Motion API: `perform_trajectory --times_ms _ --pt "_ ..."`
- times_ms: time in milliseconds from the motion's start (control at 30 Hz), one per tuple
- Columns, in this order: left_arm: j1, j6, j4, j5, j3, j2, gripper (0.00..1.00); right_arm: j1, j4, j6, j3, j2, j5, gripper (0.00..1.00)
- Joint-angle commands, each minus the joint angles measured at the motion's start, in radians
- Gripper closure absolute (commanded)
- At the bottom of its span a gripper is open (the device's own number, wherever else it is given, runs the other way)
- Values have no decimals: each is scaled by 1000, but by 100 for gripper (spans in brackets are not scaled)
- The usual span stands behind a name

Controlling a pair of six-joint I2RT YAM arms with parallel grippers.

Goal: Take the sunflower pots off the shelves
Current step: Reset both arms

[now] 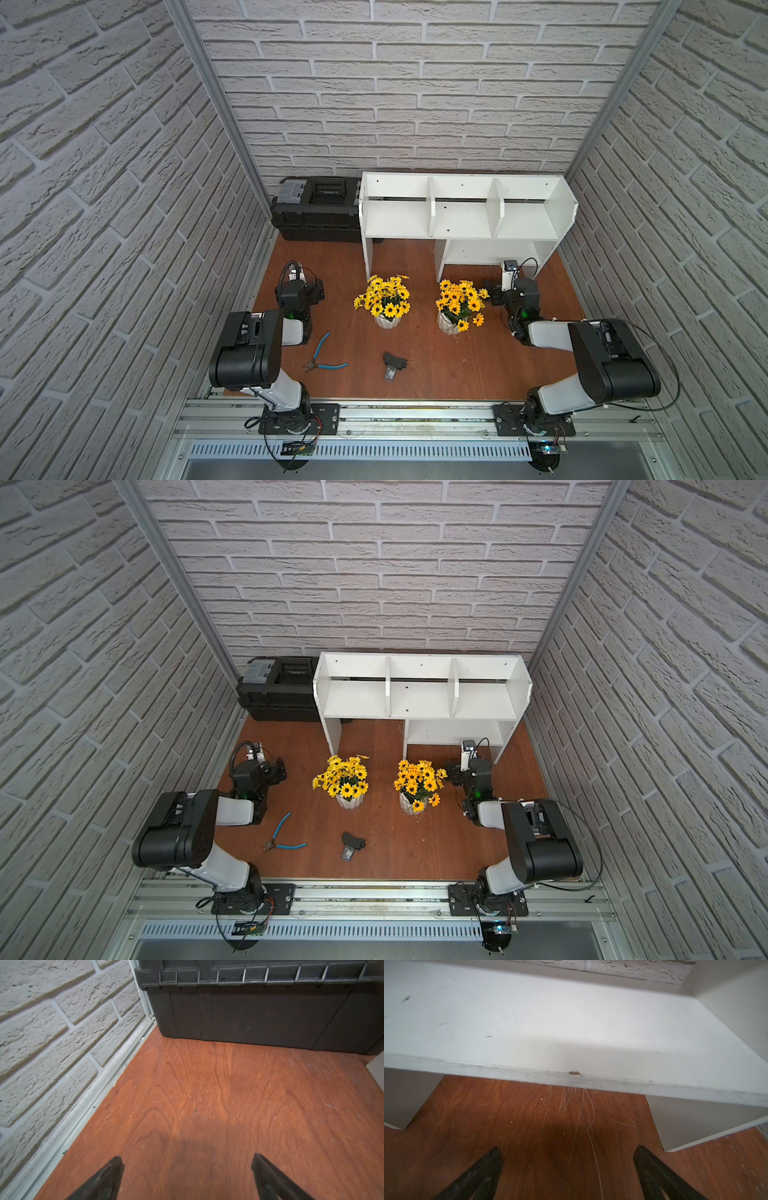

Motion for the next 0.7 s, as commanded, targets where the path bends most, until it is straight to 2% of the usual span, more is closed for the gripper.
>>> perform_trajectory --times_ms 0,667 --pt "7 -3 36 16 16 -5 2 -6 37 19 20 1 28 0" --pt "7 0 34 16 17 -5 2 -8 32 26 24 2 33 0"
